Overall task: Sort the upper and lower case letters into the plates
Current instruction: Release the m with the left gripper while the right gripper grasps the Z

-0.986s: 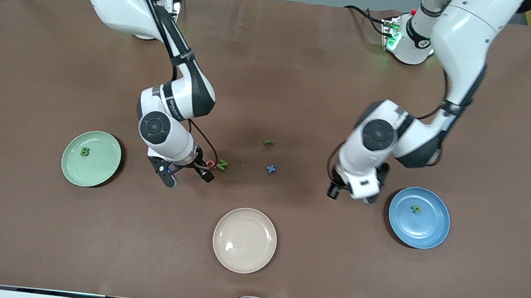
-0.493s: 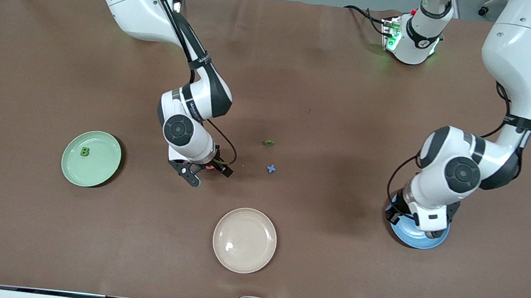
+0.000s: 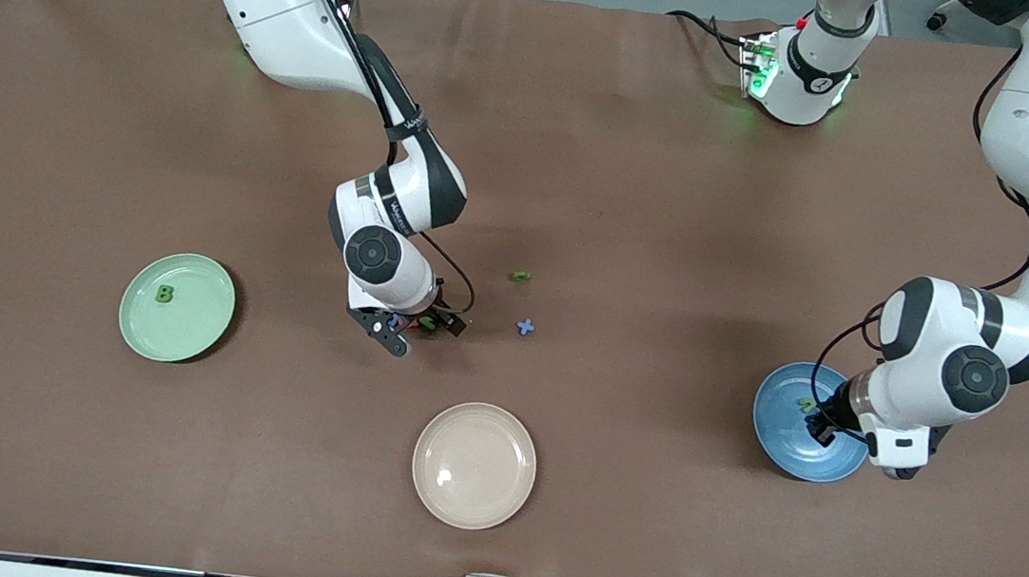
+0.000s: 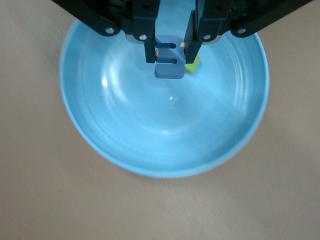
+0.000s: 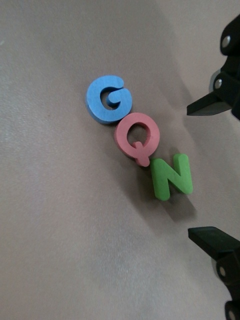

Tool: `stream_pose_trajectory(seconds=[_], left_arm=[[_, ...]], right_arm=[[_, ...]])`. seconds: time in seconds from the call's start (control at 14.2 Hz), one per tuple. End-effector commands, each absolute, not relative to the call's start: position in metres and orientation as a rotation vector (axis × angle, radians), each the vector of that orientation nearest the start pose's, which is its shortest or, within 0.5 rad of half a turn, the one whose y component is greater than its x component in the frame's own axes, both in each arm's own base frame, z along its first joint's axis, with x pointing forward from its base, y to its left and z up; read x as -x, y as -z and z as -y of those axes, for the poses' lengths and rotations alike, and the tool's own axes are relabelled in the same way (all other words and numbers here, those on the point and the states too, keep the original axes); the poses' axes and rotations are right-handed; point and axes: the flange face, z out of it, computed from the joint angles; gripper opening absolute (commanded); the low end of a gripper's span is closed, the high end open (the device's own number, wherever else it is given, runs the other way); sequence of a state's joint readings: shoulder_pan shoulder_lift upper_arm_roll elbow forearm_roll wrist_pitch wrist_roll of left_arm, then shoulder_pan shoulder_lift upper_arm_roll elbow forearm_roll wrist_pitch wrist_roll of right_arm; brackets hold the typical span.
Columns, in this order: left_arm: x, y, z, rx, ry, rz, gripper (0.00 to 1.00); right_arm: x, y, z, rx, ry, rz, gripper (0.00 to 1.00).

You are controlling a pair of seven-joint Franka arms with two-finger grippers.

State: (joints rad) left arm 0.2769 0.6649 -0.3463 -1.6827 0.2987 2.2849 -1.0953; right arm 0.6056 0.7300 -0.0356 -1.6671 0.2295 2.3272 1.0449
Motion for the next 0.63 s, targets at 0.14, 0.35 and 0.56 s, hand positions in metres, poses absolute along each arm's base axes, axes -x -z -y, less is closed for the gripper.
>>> stream_pose_trajectory(seconds=[0.14, 0.35, 0.56], left_arm=[[-0.677, -0.238, 0.019, 2.828, 0.035, 1.309, 1.0], [-0.673, -0.252, 0.057, 2.848, 0.007, 1.305, 1.0], [-0.663, -0.266, 0.107, 2.864, -0.028, 1.237, 1.0]], right_arm=[[-0.568, -0.172, -0.372, 2.93, -0.215, -0.942, 0.83], [-0.569, -0.172, -0.371, 2.931, -0.213, -0.942, 0.66], [-0.569, -0.172, -0.371, 2.933, -0.211, -0.943, 0.51]])
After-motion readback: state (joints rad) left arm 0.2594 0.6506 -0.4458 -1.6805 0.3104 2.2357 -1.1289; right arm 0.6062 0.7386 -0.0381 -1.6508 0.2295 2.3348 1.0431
